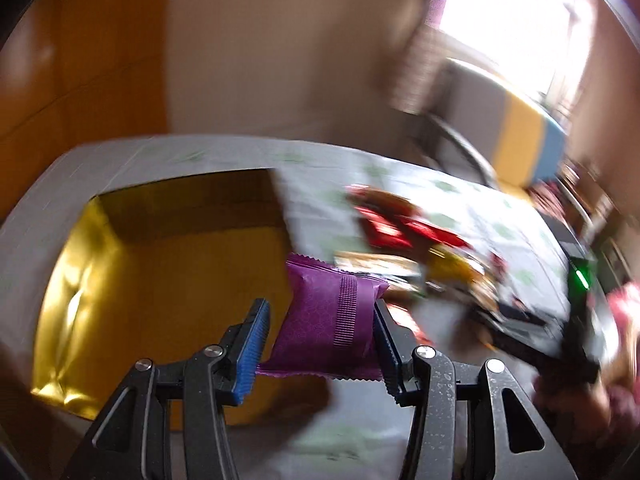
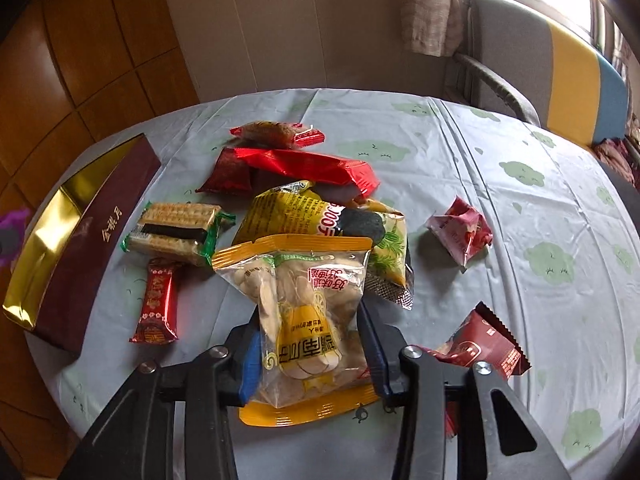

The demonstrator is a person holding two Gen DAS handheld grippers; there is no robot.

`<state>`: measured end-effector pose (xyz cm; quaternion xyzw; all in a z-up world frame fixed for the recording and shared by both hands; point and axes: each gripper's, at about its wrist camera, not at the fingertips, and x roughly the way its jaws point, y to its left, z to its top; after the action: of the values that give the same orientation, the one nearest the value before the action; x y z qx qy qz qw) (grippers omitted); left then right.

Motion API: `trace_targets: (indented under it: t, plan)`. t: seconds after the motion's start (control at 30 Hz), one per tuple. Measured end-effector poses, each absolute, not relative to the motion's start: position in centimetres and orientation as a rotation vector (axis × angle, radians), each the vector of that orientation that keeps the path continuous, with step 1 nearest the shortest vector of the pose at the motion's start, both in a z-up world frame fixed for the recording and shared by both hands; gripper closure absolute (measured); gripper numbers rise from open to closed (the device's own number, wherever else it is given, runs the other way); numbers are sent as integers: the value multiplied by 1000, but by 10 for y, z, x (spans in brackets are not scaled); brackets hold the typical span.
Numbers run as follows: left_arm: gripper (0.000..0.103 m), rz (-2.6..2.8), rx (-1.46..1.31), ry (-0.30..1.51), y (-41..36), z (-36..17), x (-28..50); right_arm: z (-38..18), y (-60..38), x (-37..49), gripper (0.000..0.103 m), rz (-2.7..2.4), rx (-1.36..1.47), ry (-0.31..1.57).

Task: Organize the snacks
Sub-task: 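Carry the purple pouch into the tin box and open the left gripper, then carry the clear cracker bag into the tin box and open the right gripper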

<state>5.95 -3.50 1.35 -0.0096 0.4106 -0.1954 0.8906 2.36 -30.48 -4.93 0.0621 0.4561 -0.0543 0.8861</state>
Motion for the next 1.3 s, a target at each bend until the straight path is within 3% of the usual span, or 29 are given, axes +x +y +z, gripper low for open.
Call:
trace_targets:
  t: [0.2,0.7,1.3]
  plan:
    - [52,-260,-60,883,-11,7,115,-50,-303,23,61,-90,93,953]
    - [51,-140,-58,977,-31,-29,219,-51,-300,26,61,-64,54,970]
    - [35,-46,7,817,0,-7,101,-51,-294,22,64,-67,30,963]
